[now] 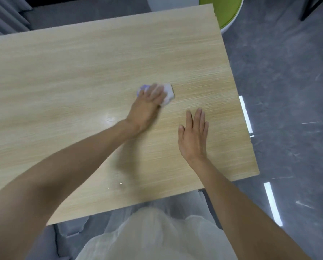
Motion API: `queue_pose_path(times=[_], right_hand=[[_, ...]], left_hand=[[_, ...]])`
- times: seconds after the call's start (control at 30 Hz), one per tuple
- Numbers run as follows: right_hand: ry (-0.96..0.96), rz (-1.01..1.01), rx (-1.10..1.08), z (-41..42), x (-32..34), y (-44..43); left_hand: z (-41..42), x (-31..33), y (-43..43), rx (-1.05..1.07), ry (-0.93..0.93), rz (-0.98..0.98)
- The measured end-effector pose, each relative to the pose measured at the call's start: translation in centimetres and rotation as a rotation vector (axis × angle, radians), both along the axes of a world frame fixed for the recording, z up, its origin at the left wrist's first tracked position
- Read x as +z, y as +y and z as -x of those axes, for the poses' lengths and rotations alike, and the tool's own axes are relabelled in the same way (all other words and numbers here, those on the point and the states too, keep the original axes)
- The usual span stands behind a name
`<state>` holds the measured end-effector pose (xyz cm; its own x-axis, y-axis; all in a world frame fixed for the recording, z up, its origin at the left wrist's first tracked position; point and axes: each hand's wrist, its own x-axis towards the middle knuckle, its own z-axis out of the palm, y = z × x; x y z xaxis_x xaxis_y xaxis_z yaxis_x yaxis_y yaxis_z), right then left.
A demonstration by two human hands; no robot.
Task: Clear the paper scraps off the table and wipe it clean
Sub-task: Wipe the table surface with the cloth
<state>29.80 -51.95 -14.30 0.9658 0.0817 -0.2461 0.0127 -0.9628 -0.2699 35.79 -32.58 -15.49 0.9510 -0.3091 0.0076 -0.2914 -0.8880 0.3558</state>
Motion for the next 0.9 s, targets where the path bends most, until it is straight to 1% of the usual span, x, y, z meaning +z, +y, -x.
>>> queue_pose_path(times=[0.03, 0.07, 0.1, 0.13, 0.17, 0.2, 0.27, 0.3, 0.33, 0.37, 0.4, 0.47, 0.5, 0.53, 0.57, 0.6, 0.63, 0.73, 0.77, 0.8, 0.83, 0.87, 0.9], right_hand=[[-0.006, 0.002, 0.0, -0.5, 0.1, 0.3], [-0.015, 0.005, 0.004, -1.0, 0.1, 0.5], [-0.02, 0.013, 0.013, -1.4, 0.1, 0.6], [-0.019, 0.025, 0.024, -1.9, 0.0, 0.6], [-0.012, 0.037, 0.032, -2.3, 0.0, 0.6], [-0.006, 0.046, 0.037, -2.6, 0.1, 0.5], [-0.006, 0.057, 0.04, -3.2, 0.2, 0.5], [-0.006, 0.058, 0.038, -3.4, 0.3, 0.6], [0.0, 0.052, 0.033, -3.7, 0.4, 0.7], [0.008, 0.043, 0.028, -4.0, 0.4, 0.8], [0.01, 0.035, 0.023, -4.4, 0.4, 1.0], [-0.004, 0.034, 0.031, -5.3, 0.3, 1.3], [-0.013, 0.039, 0.041, -5.8, 0.4, 1.3], [-0.021, 0.045, 0.054, -6.3, 0.4, 1.4], [-0.024, 0.045, 0.069, -6.8, 0.5, 1.5], [-0.021, 0.039, 0.08, -7.4, 0.6, 1.7], [-0.015, 0.031, 0.088, -8.0, 0.8, 2.0], [-0.007, 0.014, 0.118, -9.8, 1.1, 3.3], [-0.006, 0.012, 0.129, -10.4, 1.1, 3.7], [-0.002, 0.01, 0.136, -10.9, 1.1, 4.1], [0.004, 0.009, 0.139, -11.6, 1.1, 4.4], [0.005, 0.008, 0.142, -12.2, 1.1, 4.6], [0.001, 0.008, 0.147, -12.9, 1.1, 4.7]], left_hand=[[1.4, 0.0, -0.3, -0.23, -0.014, -0.009], [1.8, 0.2, 0.5, -0.407, -0.026, -0.04], [0.9, 0.5, 1.9, -0.51, -0.052, -0.071], [-0.8, 0.4, 3.2, -0.518, -0.084, -0.099], [-2.5, 0.1, 4.4, -0.446, -0.089, -0.112], [-4.1, -0.2, 5.6, -0.32, -0.096, -0.102], [-6.0, -0.3, 6.4, 0.008, -0.105, -0.05], [-5.9, -0.1, 5.3, 0.132, -0.092, -0.009], [-5.4, 0.0, 3.5, 0.213, -0.083, 0.021], [-4.4, -0.1, 1.4, 0.223, -0.081, 0.048], [-3.1, -0.1, -0.3, 0.14, -0.066, 0.067], [-1.2, -0.3, -1.6, -0.183, -0.052, 0.041], [-1.6, -0.3, -0.7, -0.343, -0.061, 0.01], [-2.7, -0.1, 1.0, -0.456, -0.068, -0.003], [-4.2, -0.2, 2.8, -0.521, -0.092, -0.02], [-5.8, -0.4, 4.8, -0.517, -0.136, -0.034], [-7.1, -0.5, 7.2, -0.418, -0.151, -0.027], [-8.6, -0.2, 11.7, 0.184, -0.111, 0.069], [-8.9, -0.2, 11.1, 0.352, -0.114, 0.059], [-9.1, -0.2, 9.5, 0.425, -0.129, 0.052], [-9.0, 0.0, 7.3, 0.414, -0.125, 0.075], [-8.5, -0.2, 5.0, 0.295, -0.111, 0.095], [-7.7, -0.7, 3.3, 0.095, -0.096, 0.105]])
